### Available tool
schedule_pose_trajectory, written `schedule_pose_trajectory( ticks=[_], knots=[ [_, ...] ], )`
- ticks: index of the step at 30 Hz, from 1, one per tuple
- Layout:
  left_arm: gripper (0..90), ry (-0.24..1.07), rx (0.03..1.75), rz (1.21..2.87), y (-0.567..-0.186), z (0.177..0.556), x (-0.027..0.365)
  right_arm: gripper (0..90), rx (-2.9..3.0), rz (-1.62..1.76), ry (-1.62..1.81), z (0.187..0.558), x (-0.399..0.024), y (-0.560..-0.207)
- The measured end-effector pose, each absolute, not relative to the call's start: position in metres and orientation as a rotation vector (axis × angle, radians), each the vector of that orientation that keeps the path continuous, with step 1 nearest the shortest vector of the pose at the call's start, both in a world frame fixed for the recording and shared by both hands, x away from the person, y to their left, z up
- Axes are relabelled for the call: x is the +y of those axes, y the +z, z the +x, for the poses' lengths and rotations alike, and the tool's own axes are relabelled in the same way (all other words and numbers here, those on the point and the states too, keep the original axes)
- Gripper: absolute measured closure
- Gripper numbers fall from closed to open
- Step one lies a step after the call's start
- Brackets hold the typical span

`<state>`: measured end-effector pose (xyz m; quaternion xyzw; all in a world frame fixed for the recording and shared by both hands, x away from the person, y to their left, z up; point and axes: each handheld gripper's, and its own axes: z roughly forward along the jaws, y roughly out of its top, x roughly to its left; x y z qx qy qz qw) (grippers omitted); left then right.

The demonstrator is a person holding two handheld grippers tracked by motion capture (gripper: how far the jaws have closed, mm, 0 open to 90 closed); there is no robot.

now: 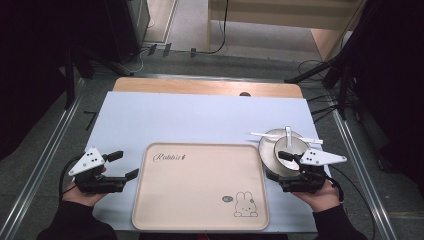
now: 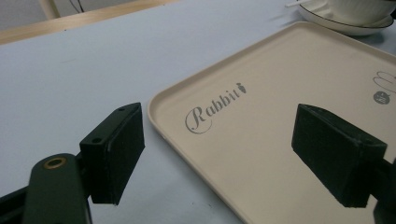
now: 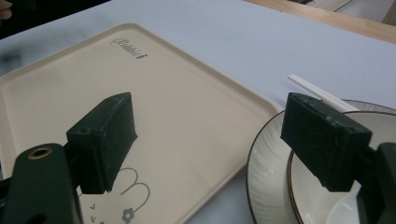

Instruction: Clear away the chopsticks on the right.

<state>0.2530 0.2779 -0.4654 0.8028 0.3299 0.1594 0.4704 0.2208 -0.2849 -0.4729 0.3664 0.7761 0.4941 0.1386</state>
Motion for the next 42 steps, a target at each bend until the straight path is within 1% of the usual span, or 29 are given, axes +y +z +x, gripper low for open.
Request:
schedule_pose_trajectory(
  ticks=[13,37,42],
  knots=[
    [17.5,0.412,0.808,1.937,-0.4635,0.2512,0.2808,19.4,2.24,1.058,1.447,0.2213,-0.2851,-0.4729],
    [17.5,0.4,0.813,1.945,-0.4638,0.2518,0.2796,21.3,2.257,1.044,1.437,0.2216,-0.2844,-0.4726],
    [19.0,0.404,0.797,1.946,-0.4648,0.2508,0.2778,21.8,2.267,1.075,1.428,0.2231,-0.2859,-0.4721]
  ],
)
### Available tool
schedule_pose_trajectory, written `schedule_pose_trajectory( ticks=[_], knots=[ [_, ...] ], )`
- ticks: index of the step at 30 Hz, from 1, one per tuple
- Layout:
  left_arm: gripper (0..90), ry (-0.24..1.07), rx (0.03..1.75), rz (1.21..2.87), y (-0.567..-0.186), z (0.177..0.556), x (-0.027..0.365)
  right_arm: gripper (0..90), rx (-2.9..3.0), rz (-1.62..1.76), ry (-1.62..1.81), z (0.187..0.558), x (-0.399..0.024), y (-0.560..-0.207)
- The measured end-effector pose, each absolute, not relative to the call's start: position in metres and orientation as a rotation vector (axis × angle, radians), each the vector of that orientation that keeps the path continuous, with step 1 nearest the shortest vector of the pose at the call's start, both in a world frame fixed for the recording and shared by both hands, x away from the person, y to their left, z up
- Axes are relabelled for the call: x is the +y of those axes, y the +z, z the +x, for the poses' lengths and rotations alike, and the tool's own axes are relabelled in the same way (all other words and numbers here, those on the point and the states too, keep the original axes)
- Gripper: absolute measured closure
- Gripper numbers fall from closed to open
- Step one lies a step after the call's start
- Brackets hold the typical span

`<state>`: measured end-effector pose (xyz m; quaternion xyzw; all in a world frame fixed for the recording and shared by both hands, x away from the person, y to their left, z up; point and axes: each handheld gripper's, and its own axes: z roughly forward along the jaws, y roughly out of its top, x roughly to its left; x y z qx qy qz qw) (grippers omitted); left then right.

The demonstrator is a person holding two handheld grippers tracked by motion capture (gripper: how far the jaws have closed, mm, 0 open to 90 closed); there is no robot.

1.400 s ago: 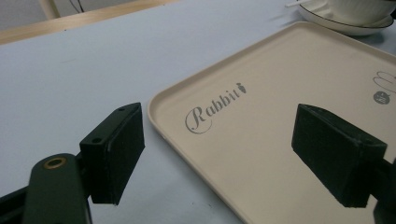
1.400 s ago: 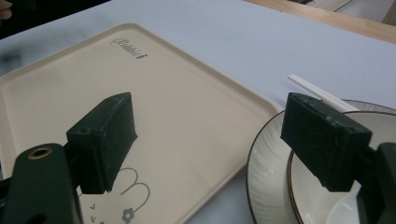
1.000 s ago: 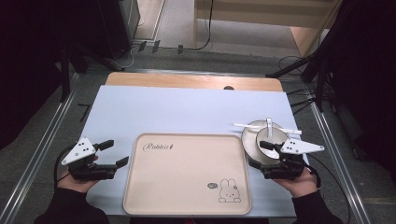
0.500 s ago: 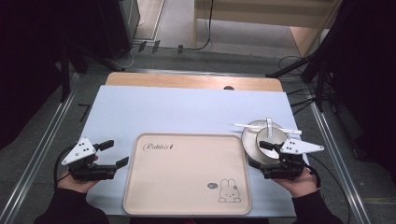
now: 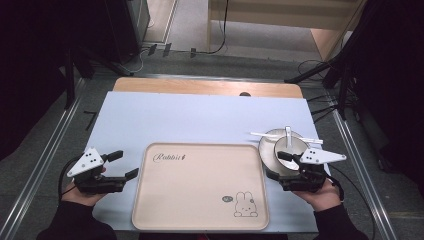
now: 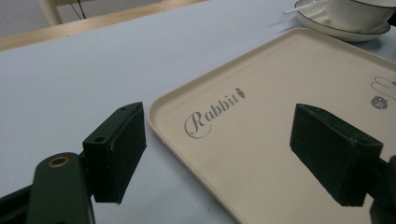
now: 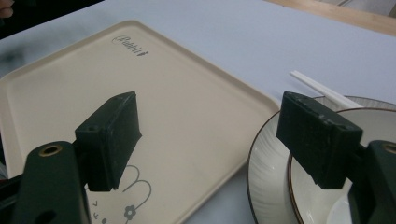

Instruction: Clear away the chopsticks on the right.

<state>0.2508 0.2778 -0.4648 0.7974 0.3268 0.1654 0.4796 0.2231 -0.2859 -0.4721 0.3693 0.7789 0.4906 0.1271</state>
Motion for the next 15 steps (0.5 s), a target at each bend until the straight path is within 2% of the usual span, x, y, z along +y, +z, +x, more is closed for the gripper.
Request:
schedule_pose_trajectory(
  ticks=[5,15],
  knots=[
    [23.9,0.398,0.799,1.923,-0.464,0.25,0.277,27.2,2.297,1.103,1.46,0.228,-0.292,-0.469],
    [30.6,0.367,0.816,1.899,-0.461,0.248,0.277,27.5,2.275,1.135,1.415,0.235,-0.299,-0.452]
  ],
)
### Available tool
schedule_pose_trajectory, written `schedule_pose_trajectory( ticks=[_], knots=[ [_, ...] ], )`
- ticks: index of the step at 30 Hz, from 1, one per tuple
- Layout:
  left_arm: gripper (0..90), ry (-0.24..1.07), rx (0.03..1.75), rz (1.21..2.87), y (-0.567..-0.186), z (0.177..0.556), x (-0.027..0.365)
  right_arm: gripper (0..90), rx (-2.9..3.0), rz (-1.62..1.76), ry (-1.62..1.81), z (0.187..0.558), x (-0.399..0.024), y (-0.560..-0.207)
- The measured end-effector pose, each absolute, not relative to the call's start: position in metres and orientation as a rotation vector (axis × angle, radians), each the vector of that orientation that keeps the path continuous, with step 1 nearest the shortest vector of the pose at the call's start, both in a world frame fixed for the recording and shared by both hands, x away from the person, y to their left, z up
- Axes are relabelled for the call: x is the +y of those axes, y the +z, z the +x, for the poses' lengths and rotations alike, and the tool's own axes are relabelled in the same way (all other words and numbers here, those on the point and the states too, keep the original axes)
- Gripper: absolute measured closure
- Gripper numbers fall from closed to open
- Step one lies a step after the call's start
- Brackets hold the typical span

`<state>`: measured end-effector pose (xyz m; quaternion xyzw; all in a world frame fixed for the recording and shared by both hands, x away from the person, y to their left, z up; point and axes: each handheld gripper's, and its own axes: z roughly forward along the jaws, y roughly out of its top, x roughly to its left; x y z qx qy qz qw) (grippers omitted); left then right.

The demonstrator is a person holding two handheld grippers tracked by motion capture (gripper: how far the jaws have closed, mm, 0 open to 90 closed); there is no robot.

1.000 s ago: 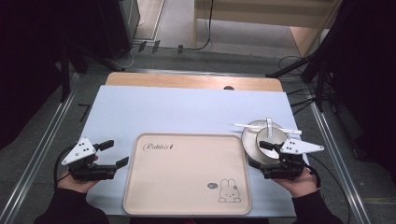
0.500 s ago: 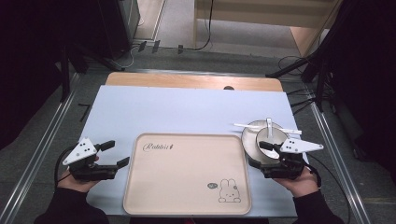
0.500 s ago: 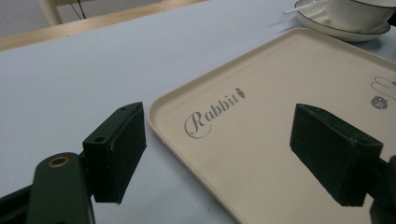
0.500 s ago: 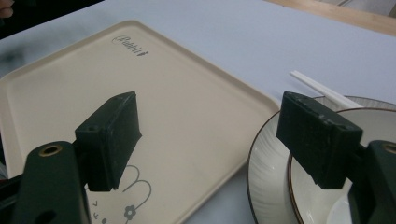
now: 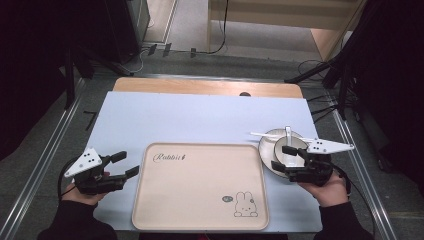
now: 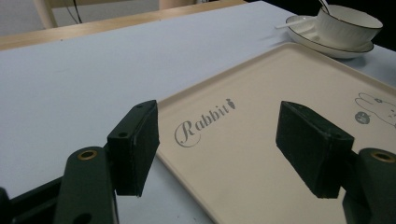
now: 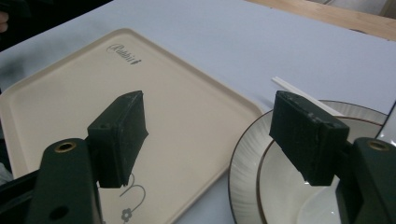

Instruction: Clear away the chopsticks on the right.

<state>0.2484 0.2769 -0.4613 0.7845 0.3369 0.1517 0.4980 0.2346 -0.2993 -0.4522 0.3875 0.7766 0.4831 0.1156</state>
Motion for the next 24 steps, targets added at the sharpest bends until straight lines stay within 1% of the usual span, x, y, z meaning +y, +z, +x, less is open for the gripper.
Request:
schedule_pose_trajectory(
  ticks=[5,14,21,24],
  knots=[
    [33.4,0.358,0.823,1.896,-0.461,0.248,0.275,28.1,2.269,1.167,1.363,0.241,-0.303,-0.445],
    [33.0,0.377,0.828,1.913,-0.464,0.248,0.274,30.4,2.241,1.217,1.332,0.26,-0.318,-0.435],
    [33.0,0.397,0.822,1.879,-0.463,0.25,0.275,31.9,2.206,1.243,1.316,0.278,-0.333,-0.429],
    [32.8,0.414,0.811,1.902,-0.463,0.25,0.275,32.8,2.181,1.266,1.31,0.285,-0.343,-0.43]
  ],
)
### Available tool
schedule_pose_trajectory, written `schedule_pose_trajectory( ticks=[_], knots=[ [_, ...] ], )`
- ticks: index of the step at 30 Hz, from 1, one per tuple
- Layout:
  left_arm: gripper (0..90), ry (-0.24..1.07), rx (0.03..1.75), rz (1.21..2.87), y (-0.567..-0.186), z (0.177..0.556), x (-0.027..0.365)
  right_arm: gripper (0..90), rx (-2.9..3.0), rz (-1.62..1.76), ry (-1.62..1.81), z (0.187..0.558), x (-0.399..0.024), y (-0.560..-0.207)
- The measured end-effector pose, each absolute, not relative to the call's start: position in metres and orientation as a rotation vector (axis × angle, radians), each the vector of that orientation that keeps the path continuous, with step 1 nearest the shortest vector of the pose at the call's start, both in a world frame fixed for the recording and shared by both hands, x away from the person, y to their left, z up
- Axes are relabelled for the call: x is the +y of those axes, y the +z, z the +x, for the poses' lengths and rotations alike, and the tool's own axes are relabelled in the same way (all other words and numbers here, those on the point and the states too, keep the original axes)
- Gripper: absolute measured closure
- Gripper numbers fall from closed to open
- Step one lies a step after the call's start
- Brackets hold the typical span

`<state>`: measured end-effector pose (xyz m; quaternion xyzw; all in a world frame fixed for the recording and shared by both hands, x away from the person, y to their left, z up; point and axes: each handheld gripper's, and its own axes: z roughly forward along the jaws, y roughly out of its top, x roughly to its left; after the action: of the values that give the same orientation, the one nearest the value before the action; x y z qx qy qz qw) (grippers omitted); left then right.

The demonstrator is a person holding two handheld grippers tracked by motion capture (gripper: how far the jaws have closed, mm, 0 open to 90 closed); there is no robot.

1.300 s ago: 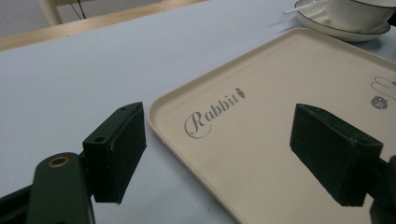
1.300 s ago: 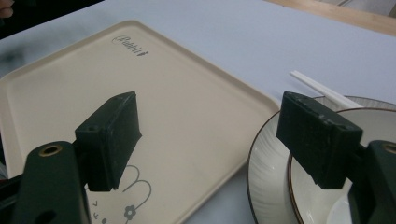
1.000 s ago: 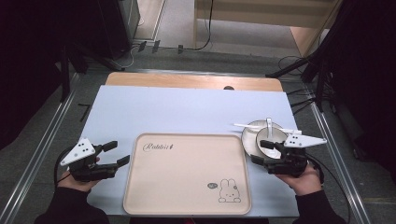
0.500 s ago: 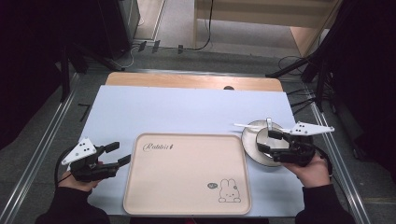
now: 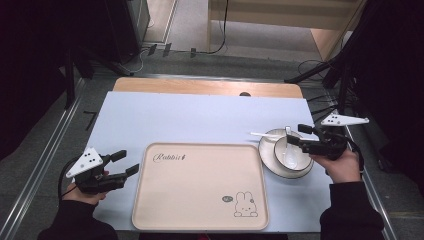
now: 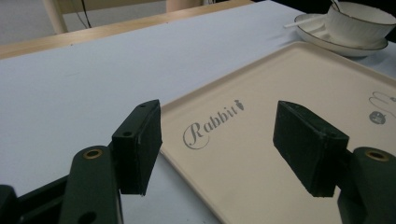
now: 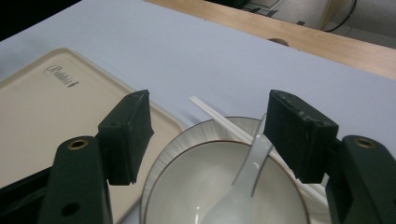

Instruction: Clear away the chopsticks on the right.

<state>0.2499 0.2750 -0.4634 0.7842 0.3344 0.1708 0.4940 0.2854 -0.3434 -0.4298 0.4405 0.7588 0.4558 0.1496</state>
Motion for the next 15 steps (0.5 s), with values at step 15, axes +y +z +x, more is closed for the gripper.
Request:
schedule_pose_trajectory(
  ticks=[15],
  knots=[
    [21.4,0.35,0.889,1.921,-0.463,0.257,0.279,66.1,2.018,1.517,1.177,0.307,-0.389,-0.459]
  ],
)
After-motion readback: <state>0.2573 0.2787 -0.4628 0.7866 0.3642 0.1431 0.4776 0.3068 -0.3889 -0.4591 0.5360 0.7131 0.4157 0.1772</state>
